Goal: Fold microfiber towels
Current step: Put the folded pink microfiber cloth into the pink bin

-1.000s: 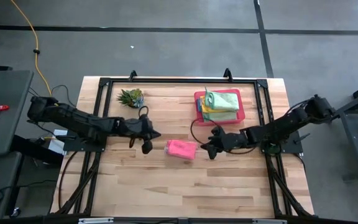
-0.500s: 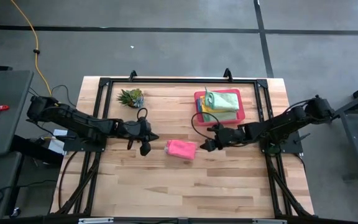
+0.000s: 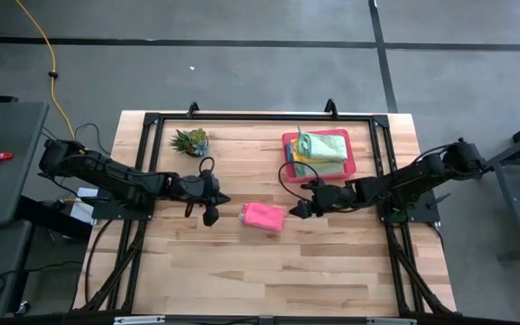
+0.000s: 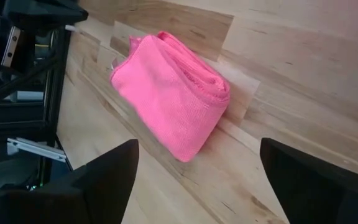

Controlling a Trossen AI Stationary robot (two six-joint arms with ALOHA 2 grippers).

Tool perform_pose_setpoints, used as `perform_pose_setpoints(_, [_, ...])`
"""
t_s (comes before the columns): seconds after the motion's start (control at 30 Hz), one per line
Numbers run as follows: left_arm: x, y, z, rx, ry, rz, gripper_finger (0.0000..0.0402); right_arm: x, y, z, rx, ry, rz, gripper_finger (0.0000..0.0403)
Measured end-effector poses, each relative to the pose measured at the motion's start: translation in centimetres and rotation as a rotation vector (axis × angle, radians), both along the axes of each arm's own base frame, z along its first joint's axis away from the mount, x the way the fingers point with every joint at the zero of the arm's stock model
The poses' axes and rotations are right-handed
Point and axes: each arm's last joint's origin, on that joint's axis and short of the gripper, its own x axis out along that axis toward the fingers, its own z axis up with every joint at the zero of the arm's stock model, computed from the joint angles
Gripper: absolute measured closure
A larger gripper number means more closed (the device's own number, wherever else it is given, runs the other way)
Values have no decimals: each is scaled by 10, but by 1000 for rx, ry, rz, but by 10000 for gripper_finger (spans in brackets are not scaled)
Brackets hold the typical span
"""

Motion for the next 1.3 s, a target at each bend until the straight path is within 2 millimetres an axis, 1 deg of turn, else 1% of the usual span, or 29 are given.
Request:
perform_pose_setpoints(0.4, [0,0,-1,-2,7,-2,402,2,-13,0,-4,-1,-53,75])
perform_pose_setpoints(1.0, [0,0,-1,-6,6,2,402,2,-13,0,5,-2,-60,75])
perform_pose_setpoints(1.3, [0,0,-1,-7,6,3,402,2,-14,0,22,-5,-116,75])
